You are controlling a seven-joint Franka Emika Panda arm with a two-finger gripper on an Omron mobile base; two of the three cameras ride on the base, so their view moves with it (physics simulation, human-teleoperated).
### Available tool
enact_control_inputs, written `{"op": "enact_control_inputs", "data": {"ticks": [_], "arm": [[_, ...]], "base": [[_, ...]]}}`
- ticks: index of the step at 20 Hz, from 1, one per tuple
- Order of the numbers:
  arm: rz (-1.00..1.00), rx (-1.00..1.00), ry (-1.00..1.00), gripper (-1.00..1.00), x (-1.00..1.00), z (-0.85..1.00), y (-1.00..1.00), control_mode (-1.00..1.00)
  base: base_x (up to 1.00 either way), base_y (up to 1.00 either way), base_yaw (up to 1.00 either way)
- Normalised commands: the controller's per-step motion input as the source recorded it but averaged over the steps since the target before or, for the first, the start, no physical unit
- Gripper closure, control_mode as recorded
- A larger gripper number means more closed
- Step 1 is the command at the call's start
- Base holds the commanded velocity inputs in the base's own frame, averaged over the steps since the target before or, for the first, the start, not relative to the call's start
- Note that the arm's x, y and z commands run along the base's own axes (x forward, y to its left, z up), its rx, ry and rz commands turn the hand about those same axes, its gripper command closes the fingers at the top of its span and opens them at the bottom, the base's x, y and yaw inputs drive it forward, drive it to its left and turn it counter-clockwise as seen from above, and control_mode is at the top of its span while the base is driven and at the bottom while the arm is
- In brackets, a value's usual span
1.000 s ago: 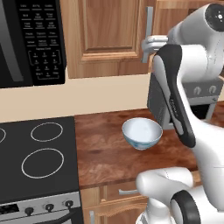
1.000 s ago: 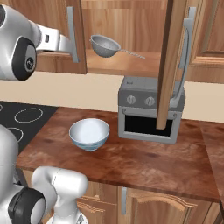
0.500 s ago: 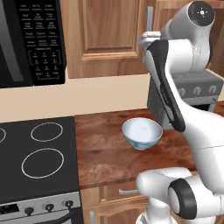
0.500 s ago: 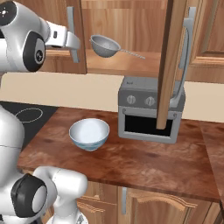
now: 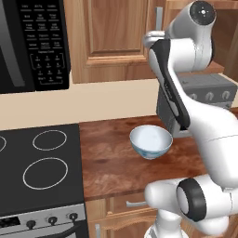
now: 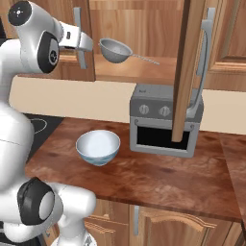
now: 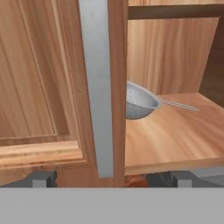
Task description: Open the cabinet and setup a tea strainer by placing it in the bowl upright.
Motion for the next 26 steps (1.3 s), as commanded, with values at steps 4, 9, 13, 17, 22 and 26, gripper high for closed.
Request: {"op": "enact_control_inputs", "data": {"ticks": [4,9,13,17,22,26], "arm": [[0.00,0.00,0.00,-1.00,0.53,0.00,0.01,-1.00],[0.00,0.00,0.00,-1.00,0.52,0.00,0.00,-1.00],[0.00,0.00,0.00,-1.00,0.48,-0.08,0.00,-1.00],[0.00,-0.01,0.00,-1.00,0.47,-0.12,0.00,-1.00],[0.00,-0.01,0.00,-1.00,0.48,-0.14,0.00,-1.00],[0.00,0.00,0.00,-1.00,0.43,-0.06,0.01,-1.00]], "base": [[0.00,0.00,0.00],[0.00,0.00,0.00],[0.00,0.00,0.00],[0.00,0.00,0.00],[0.00,0.00,0.00],[0.00,0.00,0.00]]}}
